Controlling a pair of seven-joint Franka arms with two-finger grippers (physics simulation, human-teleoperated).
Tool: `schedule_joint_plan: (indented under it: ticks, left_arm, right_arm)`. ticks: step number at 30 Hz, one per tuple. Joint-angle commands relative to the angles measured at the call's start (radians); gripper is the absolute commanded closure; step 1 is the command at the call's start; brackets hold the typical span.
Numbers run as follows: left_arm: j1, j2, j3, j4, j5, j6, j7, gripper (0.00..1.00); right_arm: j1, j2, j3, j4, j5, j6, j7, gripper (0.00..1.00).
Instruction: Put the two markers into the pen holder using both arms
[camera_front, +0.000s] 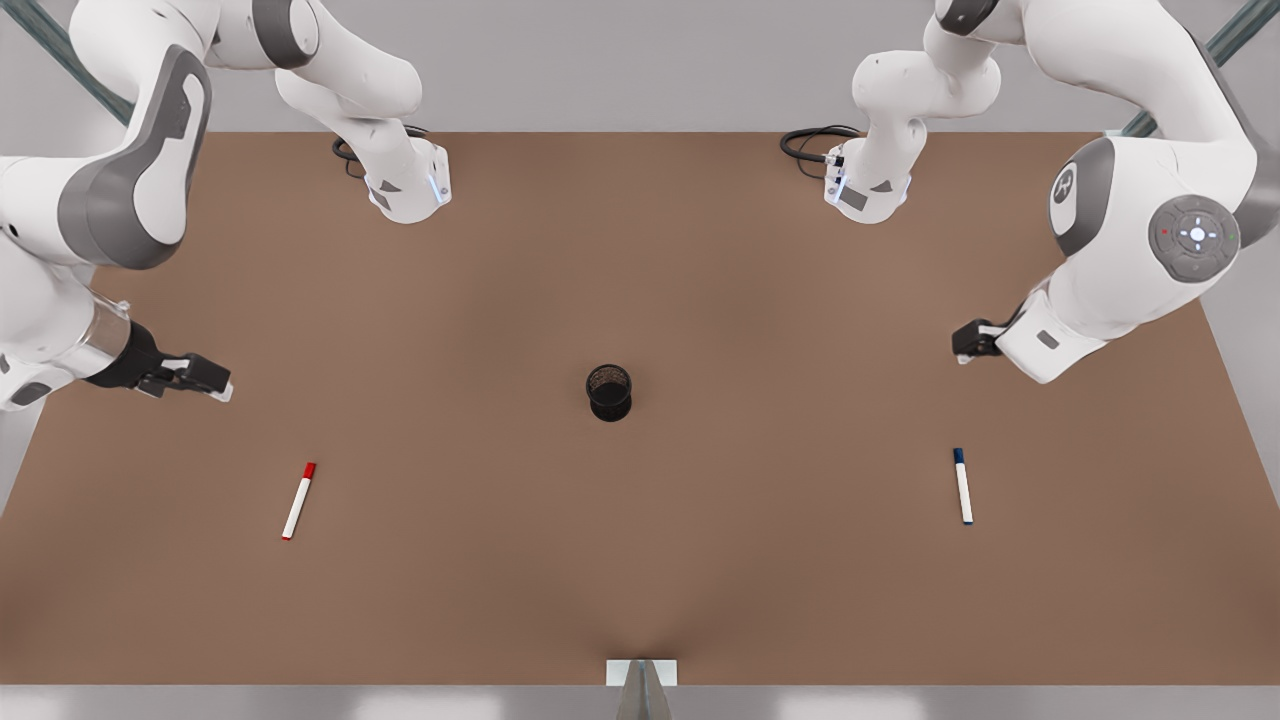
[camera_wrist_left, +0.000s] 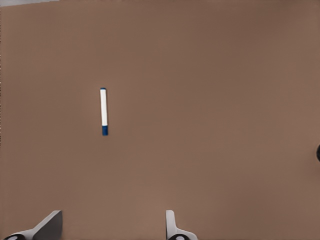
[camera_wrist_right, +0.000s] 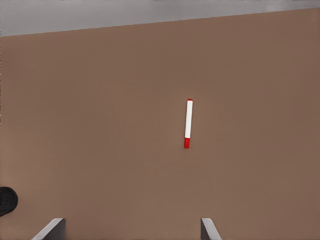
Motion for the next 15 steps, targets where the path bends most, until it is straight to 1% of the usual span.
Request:
schedule_joint_plan:
  ticks: [1,2,3,7,9,11,12,14,15]
  left_arm:
    - [-0.003,0.005,0.001,0.006,0.000,0.046,-0.001,0.00]
    - [0.003,0.031,0.004,0.009,0.003,0.050,0.002,0.00]
    - [0.057,0.071,0.006,0.010,-0.005,0.070,0.056,0.00]
    - [0.147,0.258,0.027,0.001,-0.017,0.376,0.102,0.00]
    - [0.155,0.303,0.029,-0.054,-0.017,0.500,0.102,0.00]
    - [0.192,0.318,0.027,-0.113,-0.017,0.590,0.102,0.00]
    - [0.199,0.338,0.027,-0.116,-0.018,0.610,0.102,0.00]
    - [0.215,0.381,0.027,-0.116,-0.018,0.646,0.102,0.00]
    - [0.222,0.412,0.024,-0.116,-0.018,0.667,0.102,0.00]
  right_arm:
    - [0.006,-0.002,0.004,0.001,0.004,0.038,0.020,0.00]
    - [-0.015,-0.007,-0.002,0.001,0.026,0.036,0.013,0.00]
    - [-0.028,-0.007,-0.003,0.001,0.058,0.036,0.019,0.00]
    - [-0.028,-0.009,0.001,0.001,0.058,0.035,0.016,0.00]
    - [-0.029,-0.005,0.000,-0.011,0.029,-0.008,0.006,0.00]
    - [0.027,0.002,0.004,-0.050,-0.015,-0.024,0.029,0.00]
    - [0.060,0.011,0.004,-0.079,-0.045,-0.022,0.031,0.00]
    - [0.124,0.022,0.004,-0.082,-0.081,-0.025,0.046,0.00]
    - [0.124,0.063,0.004,-0.088,-0.086,-0.004,0.048,0.00]
